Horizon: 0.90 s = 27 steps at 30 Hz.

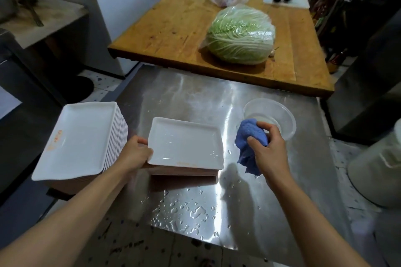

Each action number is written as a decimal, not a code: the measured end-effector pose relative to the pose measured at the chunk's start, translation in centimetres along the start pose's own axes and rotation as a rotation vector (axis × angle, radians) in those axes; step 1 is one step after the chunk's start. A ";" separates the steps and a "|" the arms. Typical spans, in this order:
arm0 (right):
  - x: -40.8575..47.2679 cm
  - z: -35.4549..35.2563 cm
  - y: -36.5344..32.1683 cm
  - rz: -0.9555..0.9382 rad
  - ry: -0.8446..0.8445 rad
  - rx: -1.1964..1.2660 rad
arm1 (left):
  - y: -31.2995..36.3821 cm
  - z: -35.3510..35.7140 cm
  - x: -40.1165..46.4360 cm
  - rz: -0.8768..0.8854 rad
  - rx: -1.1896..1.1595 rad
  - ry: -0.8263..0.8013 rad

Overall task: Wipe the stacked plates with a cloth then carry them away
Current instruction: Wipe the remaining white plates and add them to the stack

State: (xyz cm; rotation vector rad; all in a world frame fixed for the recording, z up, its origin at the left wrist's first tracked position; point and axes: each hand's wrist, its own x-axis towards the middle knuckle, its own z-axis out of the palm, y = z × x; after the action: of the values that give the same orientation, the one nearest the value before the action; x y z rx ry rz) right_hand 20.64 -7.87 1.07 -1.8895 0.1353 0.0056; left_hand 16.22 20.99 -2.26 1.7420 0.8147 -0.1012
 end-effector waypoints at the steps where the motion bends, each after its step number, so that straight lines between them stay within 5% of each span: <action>1: 0.2 -0.4 -0.1 -0.007 0.016 0.008 | 0.8 0.2 -0.3 0.016 -0.010 -0.007; 9: 1.8 -4.5 -0.1 -0.021 0.161 0.059 | 10.2 6.3 -2.7 0.181 -0.259 -0.177; 20: 2.5 -8.5 0.7 -0.028 0.263 0.086 | 14.9 15.7 -2.9 0.649 0.368 0.134; 27: 2.8 -9.4 1.0 -0.008 0.267 0.113 | 15.1 16.8 -3.5 0.777 0.463 0.211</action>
State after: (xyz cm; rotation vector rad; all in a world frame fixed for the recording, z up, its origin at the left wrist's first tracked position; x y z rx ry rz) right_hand 22.74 -17.36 2.88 -1.7714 0.3032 -0.2554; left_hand 27.66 2.95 5.91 2.4269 0.2116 0.4548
